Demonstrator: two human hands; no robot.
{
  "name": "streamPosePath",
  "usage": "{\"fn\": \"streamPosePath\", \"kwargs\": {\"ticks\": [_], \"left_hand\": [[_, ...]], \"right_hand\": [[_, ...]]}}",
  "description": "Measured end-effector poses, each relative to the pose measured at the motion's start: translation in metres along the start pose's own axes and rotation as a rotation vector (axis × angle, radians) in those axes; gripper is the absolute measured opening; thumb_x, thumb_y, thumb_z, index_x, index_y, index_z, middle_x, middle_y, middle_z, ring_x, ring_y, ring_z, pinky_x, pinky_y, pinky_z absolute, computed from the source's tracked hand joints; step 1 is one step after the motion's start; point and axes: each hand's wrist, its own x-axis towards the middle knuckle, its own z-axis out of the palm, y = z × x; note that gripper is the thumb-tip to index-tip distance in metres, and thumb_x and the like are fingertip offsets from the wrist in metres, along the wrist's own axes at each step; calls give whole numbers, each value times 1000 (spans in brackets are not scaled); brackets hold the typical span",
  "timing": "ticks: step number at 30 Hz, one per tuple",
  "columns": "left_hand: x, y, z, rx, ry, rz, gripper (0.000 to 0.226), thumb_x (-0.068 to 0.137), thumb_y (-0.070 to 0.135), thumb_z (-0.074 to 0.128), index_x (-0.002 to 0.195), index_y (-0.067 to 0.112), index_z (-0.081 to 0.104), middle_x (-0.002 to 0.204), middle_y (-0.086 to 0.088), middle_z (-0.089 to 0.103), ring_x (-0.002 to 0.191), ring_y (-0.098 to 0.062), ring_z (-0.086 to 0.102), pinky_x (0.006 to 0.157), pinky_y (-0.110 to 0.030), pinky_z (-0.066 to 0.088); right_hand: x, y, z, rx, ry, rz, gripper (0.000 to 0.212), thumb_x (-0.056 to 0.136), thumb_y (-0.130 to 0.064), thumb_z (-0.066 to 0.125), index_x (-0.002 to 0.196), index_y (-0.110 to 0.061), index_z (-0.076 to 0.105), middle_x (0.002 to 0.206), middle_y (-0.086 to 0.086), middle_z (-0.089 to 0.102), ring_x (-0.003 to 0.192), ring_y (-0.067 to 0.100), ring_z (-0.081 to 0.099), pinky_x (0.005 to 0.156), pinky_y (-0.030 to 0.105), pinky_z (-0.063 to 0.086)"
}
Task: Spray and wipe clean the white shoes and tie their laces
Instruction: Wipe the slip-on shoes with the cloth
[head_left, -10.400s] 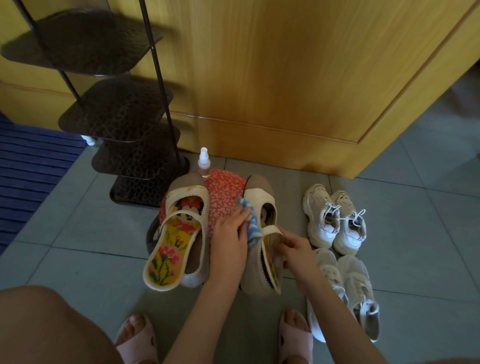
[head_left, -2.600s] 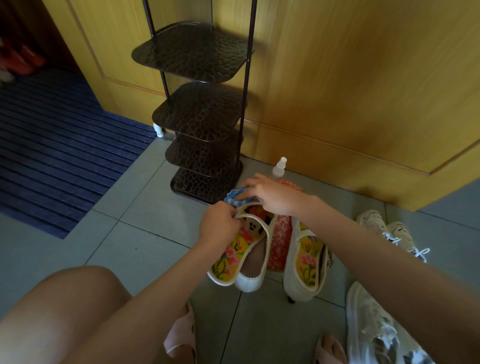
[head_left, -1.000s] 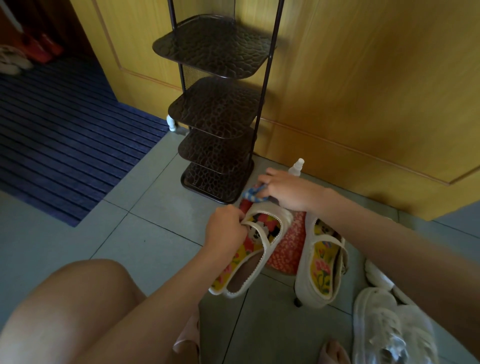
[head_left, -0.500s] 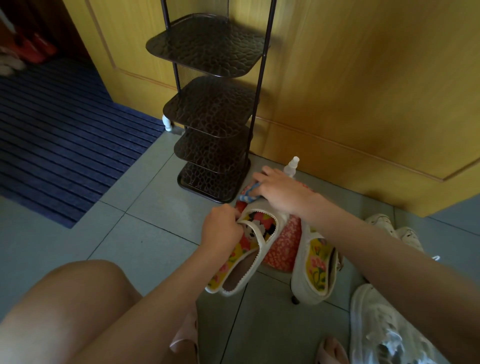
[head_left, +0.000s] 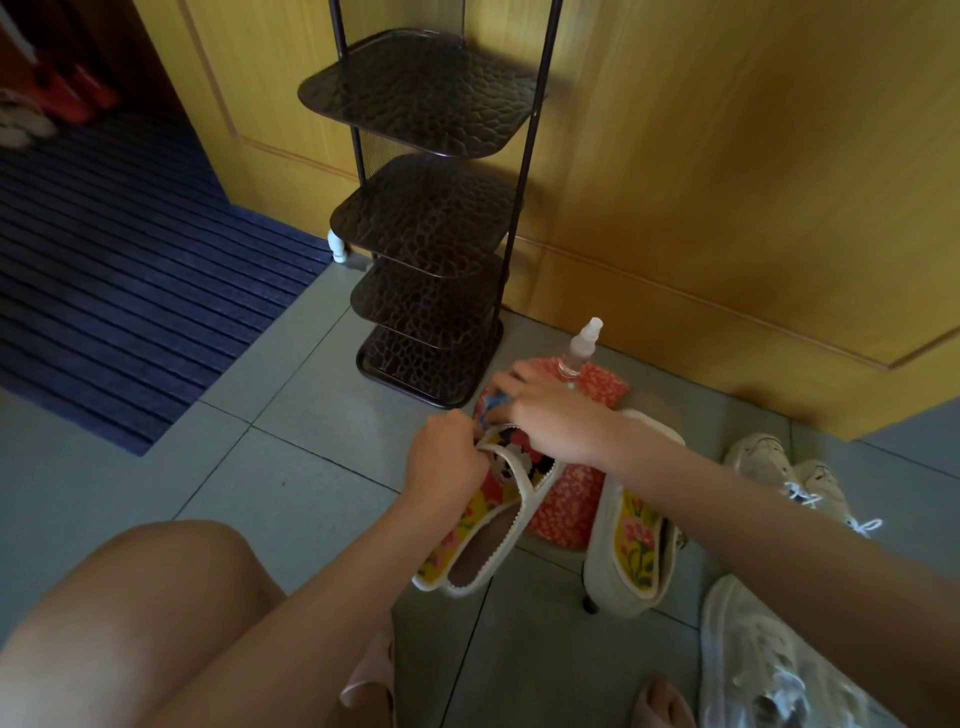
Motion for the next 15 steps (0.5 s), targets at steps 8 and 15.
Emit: {"fn": "streamPosePath", "kwargs": {"ticks": [8, 15], "left_hand": [[0, 1, 1, -5, 13, -20, 13, 79, 11, 62, 85, 9, 73, 82, -8, 70, 74, -19, 63, 68, -37, 55], [0, 1, 1, -5, 1, -15, 13, 77, 11, 62, 83, 7, 73, 81, -11, 70, 73, -20, 63, 67, -38, 52]], "right_hand": [[-48, 6, 14, 262, 81, 321, 55, 92, 4, 46, 140, -24, 43, 136, 8, 31, 125, 28, 26, 104, 38, 29], [-72, -32, 19, 629, 174, 570, 50, 97, -3, 42, 145, -15, 33, 132, 10, 29, 103, 24, 46, 83, 17, 40]]}}
